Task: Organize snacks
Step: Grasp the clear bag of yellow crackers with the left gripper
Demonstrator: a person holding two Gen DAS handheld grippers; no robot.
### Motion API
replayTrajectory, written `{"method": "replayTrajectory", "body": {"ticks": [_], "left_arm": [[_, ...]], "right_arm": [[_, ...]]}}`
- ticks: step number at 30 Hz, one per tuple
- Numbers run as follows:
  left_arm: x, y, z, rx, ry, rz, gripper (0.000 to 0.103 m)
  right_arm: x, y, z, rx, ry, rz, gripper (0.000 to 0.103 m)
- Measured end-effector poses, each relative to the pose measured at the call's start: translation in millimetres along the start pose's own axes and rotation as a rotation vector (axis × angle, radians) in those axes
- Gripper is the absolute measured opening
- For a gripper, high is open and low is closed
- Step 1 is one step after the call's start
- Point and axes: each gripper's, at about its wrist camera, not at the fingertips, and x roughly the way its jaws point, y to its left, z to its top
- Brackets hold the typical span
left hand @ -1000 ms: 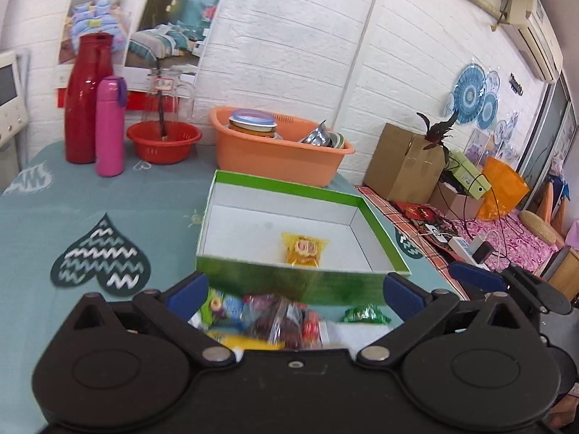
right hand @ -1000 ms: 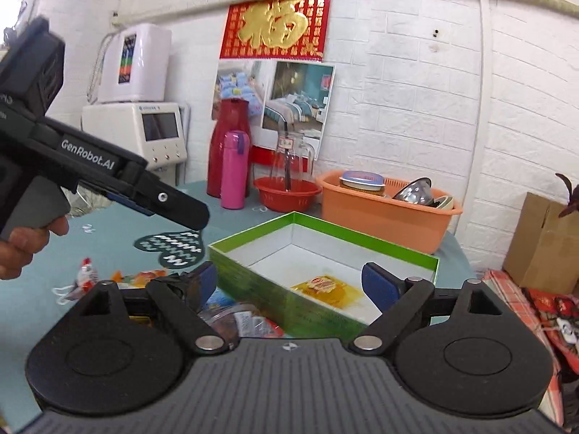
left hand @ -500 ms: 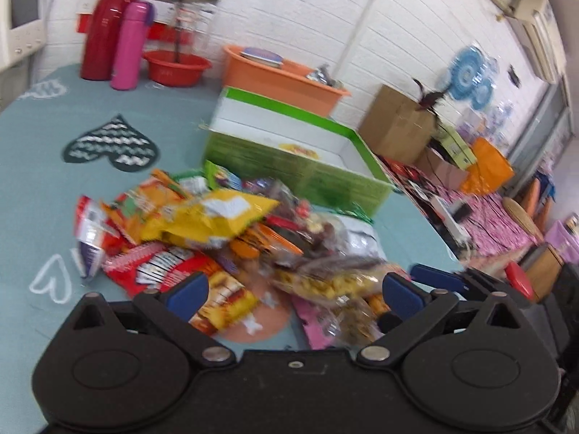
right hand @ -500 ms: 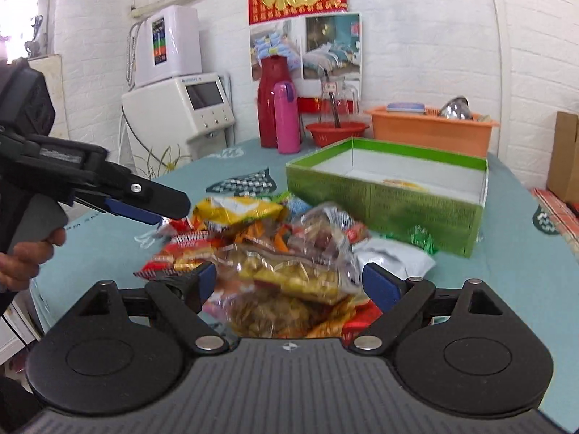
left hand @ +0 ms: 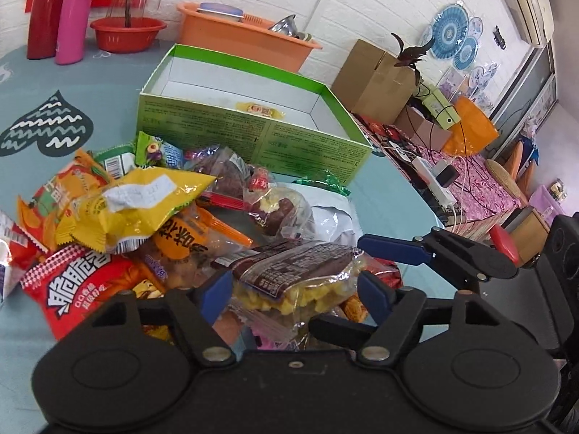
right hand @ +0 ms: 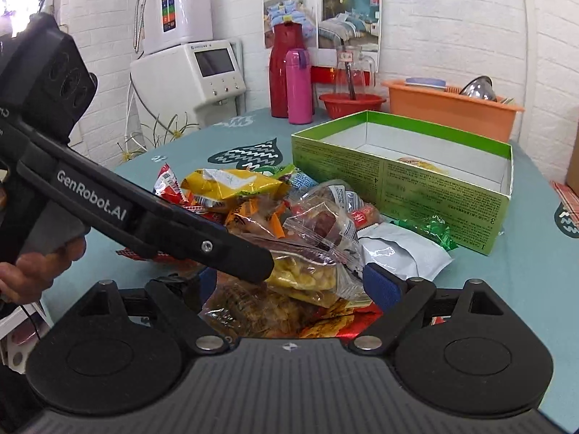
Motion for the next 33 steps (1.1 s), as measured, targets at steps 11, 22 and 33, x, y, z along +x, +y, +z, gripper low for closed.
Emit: {"method": "replayTrajectory", "body": {"ticks": [11, 22, 33], "left_arm": [[7, 10, -7, -0.035, 0.043, 0.018, 0.1], [20, 6, -14, -0.023, 0.043, 0.077, 0.056], [-21, -10, -1, 0.003, -0.065, 0.063, 0.056]], "right_arm": [[16, -2, -2, -0.029, 0.084, 0.053, 0.103], [28, 14, -8, -0.125, 0.109, -0.036, 0.103], [-6, 29, 7, -0.183, -0.008, -0.059, 0.071]]}}
